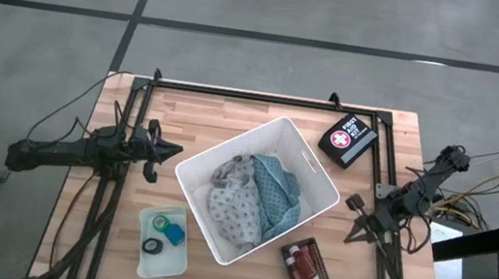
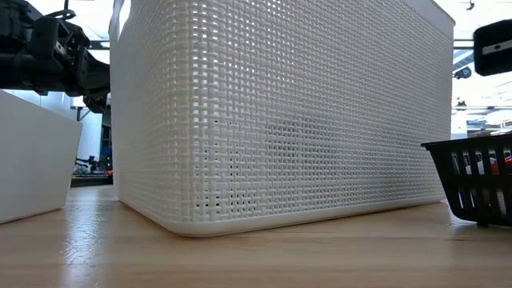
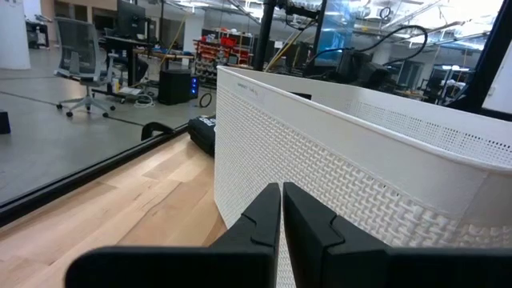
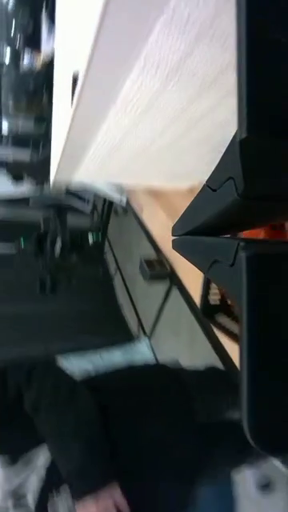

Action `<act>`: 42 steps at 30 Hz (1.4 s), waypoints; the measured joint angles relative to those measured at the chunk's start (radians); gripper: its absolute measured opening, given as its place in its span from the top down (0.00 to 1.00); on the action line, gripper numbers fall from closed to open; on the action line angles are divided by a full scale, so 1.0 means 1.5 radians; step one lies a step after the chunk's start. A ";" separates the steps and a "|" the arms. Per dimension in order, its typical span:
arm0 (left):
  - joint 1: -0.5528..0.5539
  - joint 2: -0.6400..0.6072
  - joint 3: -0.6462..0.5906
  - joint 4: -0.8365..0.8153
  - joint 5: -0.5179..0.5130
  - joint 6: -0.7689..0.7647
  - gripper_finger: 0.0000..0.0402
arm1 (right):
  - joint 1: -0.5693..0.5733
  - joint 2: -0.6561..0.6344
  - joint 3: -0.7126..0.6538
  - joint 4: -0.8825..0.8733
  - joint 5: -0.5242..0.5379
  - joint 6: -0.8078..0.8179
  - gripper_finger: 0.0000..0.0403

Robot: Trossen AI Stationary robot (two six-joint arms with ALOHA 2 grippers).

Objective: Pick & place medical supplies in basket/bin
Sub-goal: Return to Home Position

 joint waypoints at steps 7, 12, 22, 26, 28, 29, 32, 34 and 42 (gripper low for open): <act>0.000 0.000 0.000 0.000 0.000 0.000 0.94 | 0.000 0.000 0.000 -0.003 -0.065 -0.027 0.98; 0.000 0.000 0.000 0.000 0.000 0.000 0.94 | 0.000 0.001 0.000 -0.003 -0.065 -0.027 0.98; 0.000 0.000 0.000 0.000 0.000 0.000 0.94 | 0.000 0.001 0.000 -0.003 -0.064 -0.027 0.98; 0.000 0.000 0.000 0.000 0.000 0.000 0.94 | 0.000 0.001 0.000 -0.003 -0.064 -0.027 0.98; 0.000 0.000 0.000 0.000 0.000 0.000 0.94 | 0.000 0.001 0.000 -0.003 -0.064 -0.027 0.98; 0.000 0.000 0.000 0.000 0.000 0.000 0.94 | 0.000 0.001 0.000 -0.003 -0.064 -0.027 0.98; 0.000 0.000 0.000 0.000 0.000 0.000 0.94 | 0.000 0.001 0.000 -0.003 -0.064 -0.027 0.98; 0.000 0.000 0.000 0.000 0.000 0.000 0.94 | 0.000 0.001 0.000 -0.003 -0.064 -0.027 0.98; 0.000 0.000 0.000 0.000 0.000 0.000 0.94 | 0.000 0.001 0.000 -0.003 -0.064 -0.027 0.98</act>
